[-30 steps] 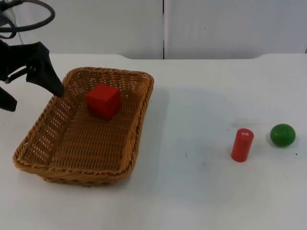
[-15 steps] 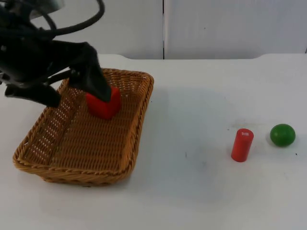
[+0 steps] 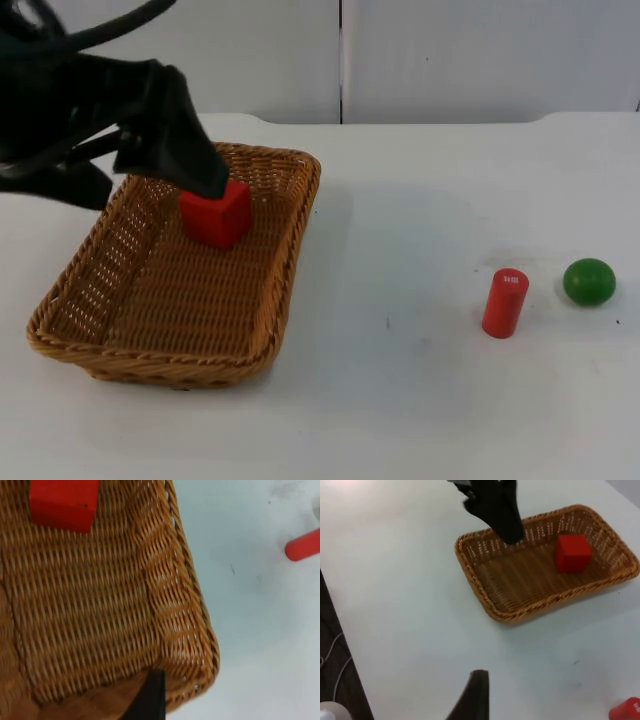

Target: Pick up the basket with the left hand and place the object to the left of the red cylinder into the basket with the right hand.

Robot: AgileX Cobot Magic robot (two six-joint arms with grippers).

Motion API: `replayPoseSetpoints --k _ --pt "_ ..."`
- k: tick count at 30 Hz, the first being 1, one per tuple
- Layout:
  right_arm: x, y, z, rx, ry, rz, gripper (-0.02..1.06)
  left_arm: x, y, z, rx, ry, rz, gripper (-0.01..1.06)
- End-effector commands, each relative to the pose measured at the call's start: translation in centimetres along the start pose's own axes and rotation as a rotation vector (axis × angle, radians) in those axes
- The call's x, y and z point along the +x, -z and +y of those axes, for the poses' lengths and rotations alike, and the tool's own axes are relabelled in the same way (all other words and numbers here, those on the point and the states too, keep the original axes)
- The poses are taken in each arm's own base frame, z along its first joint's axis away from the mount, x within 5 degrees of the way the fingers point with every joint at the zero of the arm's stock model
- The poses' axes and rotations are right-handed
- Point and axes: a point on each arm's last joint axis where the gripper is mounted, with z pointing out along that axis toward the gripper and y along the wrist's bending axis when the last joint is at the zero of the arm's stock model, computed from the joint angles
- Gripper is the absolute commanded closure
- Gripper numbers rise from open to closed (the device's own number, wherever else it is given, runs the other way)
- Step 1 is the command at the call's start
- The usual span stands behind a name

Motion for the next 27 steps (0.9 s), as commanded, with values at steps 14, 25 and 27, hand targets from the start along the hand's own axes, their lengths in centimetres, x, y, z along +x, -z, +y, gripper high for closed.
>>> replayPoseSetpoints --k 14,25,27 --pt "3.6 -2.8 0.2 0.023 -0.102 0.007 0.24 2.9 6.8 -2.7 0.046 -0.079 -0.188 0.16" --pt "3.6 -2.8 0.2 0.023 -0.115 0.007 0.24 5.1 11.9 -4.3 0.046 -0.183 -0.352 0.16" --pt "3.5 -2.8 0.1 0.026 -0.115 -0.007 0.24 5.7 12.2 -4.3 0.048 -0.182 -0.370 0.16"
